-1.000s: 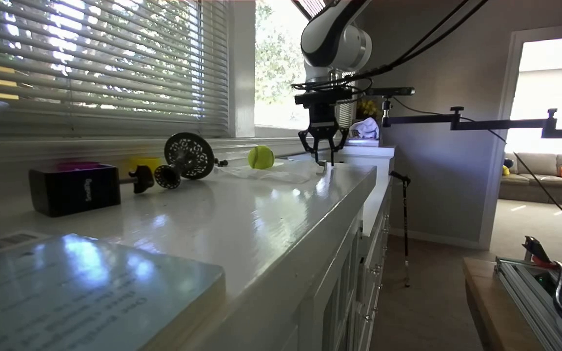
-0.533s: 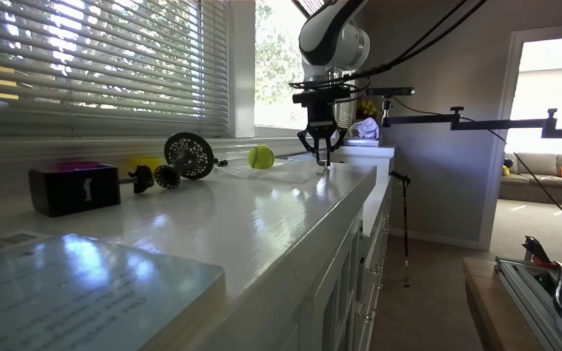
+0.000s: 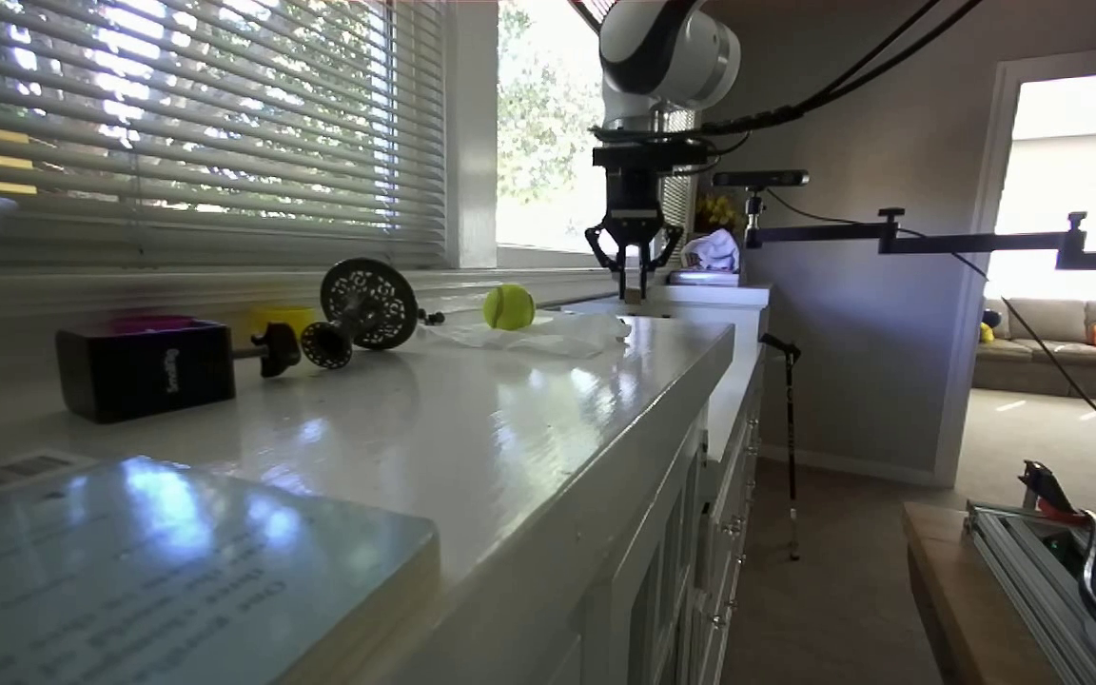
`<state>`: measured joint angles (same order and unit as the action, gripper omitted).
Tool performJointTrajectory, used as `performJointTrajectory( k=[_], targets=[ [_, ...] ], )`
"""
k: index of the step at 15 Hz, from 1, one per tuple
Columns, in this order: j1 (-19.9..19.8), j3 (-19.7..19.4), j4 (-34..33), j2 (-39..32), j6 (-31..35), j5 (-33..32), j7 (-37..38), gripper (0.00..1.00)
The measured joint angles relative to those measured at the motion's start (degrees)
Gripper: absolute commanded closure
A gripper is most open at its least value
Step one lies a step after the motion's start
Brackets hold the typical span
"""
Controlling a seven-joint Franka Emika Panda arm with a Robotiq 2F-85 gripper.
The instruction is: Pick up the block, and then put it in the cup
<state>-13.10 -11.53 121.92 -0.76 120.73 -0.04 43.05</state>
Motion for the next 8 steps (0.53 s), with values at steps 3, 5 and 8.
performJointTrajectory(
  k=[3,5,8],
  targets=[
    [0.16,0.14,3.34,5.86,-0.09,1.30,-8.73,0.75],
    [0.47,0.22,5.38,9.31,-0.23,2.59,-13.44,0.75],
    [0.59,0.27,7.00,11.49,-0.28,2.78,-14.92,0.75]
  ],
)
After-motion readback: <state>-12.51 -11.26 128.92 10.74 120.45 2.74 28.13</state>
